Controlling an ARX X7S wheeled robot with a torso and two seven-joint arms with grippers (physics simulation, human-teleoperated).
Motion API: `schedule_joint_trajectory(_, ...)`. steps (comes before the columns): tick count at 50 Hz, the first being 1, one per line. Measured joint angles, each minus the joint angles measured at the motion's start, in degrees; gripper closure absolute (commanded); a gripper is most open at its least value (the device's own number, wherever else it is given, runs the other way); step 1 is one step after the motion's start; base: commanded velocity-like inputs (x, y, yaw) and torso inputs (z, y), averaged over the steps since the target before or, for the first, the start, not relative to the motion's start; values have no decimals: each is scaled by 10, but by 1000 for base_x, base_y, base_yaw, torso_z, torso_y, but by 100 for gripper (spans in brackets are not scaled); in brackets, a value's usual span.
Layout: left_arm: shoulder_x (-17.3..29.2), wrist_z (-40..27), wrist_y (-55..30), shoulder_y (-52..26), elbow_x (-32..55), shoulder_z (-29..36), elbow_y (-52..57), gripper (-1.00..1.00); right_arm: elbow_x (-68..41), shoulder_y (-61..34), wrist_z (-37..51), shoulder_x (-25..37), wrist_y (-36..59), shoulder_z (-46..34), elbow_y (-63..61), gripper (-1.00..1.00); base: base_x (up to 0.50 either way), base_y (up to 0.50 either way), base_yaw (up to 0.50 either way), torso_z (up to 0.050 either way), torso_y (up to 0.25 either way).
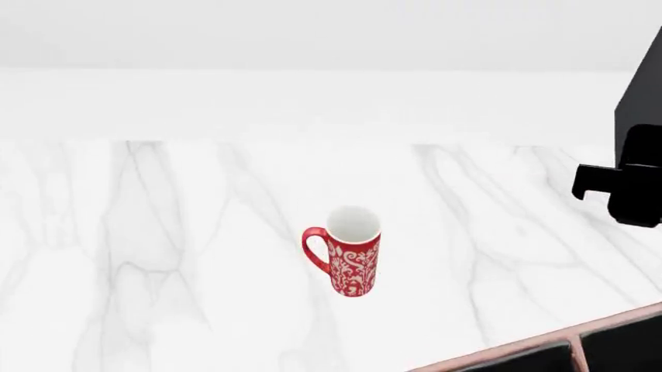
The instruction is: Pick up the book and place it in the right compartment of the caddy.
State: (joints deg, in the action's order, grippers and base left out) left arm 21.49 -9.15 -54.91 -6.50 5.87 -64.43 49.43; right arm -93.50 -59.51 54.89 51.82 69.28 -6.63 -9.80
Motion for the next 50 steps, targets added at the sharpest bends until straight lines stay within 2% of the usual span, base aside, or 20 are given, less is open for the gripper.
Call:
schedule_joint_trajectory(28,-1,-7,4,0,-3,17,-2,-100,-50,216,44,101,-46,175,-58,100,0,0,0,0,1)
schedule_joint_trajectory(50,-3,-11,7,0,-5,25,-5,-100,-30,256,41,135,-61,226,-45,100,0,0,0,0,1)
